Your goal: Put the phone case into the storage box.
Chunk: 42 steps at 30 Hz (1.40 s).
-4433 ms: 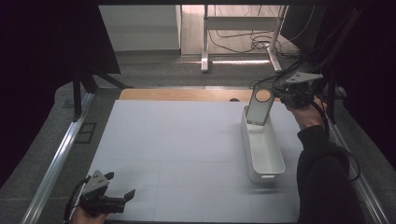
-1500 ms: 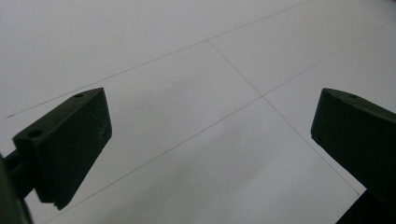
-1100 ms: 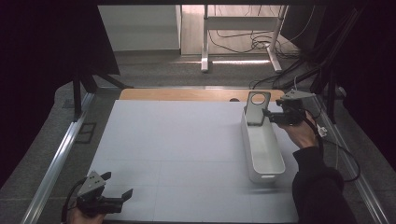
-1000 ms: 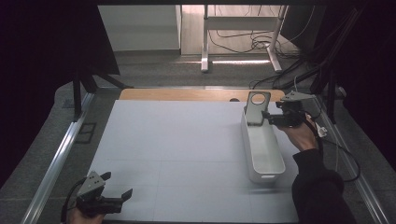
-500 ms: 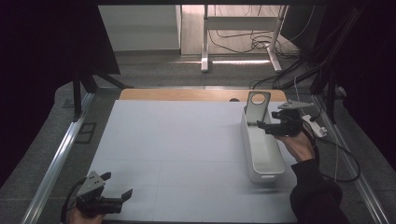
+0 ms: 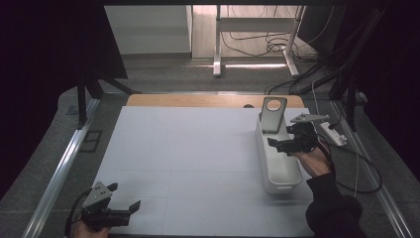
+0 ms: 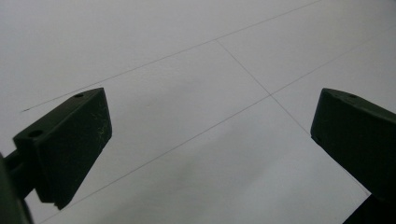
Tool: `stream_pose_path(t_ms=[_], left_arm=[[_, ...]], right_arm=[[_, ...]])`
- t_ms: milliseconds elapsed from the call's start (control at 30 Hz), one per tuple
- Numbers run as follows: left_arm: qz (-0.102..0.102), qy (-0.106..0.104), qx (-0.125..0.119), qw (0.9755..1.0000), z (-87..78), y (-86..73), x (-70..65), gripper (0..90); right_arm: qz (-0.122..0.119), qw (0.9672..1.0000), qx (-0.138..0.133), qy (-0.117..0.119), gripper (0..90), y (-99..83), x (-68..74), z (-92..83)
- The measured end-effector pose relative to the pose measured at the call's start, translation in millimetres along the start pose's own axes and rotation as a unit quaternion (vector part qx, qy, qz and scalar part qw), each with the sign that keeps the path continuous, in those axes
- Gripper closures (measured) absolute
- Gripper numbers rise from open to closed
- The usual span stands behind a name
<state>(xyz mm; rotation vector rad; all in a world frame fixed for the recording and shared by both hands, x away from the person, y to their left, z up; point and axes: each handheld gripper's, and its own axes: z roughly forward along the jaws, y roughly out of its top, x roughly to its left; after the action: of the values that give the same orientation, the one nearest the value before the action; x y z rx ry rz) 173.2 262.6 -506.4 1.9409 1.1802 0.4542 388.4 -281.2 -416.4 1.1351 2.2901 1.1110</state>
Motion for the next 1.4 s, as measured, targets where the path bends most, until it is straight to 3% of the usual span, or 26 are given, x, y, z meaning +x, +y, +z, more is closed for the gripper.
stream_pose_path(t_ms=[400, 1400], left_arm=[[0.001, -0.001, 0.004, 1.0000, 0.8, 0.2, -0.2, 0.4], [0.000, 0.001, 0.005, 1.0000, 1.1, 0.5, 0.2, 0.0]], right_arm=[[-0.003, 1.0000, -0.005, -0.006, 0.0, -9.6, 21.3, -12.2], [-0.007, 0.9998, 0.005, -0.017, 0.0, -56.1, 49.4, -54.5]])
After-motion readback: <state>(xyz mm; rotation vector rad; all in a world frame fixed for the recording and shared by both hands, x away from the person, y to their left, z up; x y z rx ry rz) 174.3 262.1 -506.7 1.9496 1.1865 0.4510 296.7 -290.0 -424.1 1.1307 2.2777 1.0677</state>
